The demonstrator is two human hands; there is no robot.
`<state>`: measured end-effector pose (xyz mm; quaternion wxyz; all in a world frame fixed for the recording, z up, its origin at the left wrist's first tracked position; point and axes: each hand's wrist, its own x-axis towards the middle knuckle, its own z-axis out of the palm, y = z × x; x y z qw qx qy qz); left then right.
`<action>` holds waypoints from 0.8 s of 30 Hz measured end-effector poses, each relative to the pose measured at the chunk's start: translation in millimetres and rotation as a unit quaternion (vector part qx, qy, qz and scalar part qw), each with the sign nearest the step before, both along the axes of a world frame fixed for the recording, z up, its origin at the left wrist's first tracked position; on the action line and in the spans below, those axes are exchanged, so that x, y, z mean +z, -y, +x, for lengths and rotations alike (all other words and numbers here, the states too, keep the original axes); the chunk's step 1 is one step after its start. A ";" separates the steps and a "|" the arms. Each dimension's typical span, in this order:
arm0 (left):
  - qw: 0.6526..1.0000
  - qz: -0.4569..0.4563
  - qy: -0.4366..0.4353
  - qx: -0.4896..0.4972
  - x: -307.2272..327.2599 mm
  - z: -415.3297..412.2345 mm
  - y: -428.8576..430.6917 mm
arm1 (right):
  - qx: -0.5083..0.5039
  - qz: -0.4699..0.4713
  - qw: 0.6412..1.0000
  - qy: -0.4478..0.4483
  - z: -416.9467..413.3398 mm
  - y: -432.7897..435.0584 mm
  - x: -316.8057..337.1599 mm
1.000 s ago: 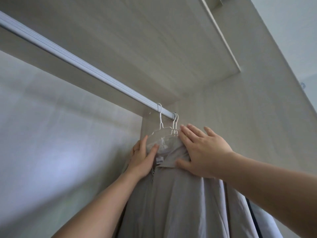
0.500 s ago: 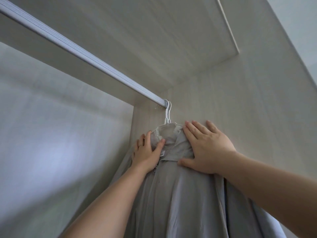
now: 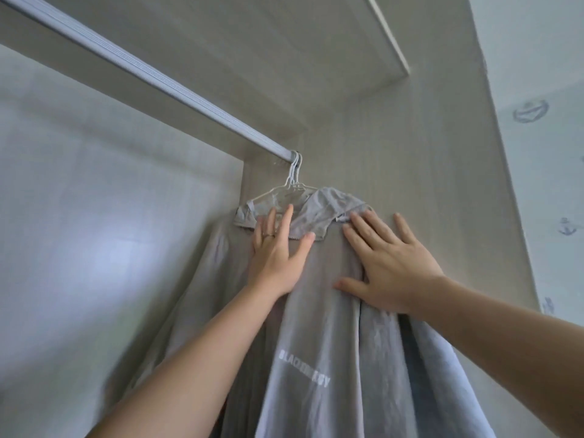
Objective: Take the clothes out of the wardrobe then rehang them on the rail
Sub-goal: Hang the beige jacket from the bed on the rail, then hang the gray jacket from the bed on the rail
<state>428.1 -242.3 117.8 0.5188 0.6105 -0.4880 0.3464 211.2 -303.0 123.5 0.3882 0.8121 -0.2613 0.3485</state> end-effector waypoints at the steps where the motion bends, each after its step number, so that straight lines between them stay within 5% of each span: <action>1: 1.000 -0.001 0.019 -0.005 -10.7 -14.7 -2.0 | 0.000 0.003 1.000 -0.003 -12.6 -2.1 -11.5; 16: 0.981 0.129 0.106 -0.099 -230.6 -256.8 -9.0 | 0.003 0.136 0.991 -0.019 -265.3 -13.1 -243.7; 24: 0.939 0.253 0.134 -0.190 -370.0 -408.3 10.1 | -0.128 0.290 0.948 0.003 -422.3 -16.8 -378.5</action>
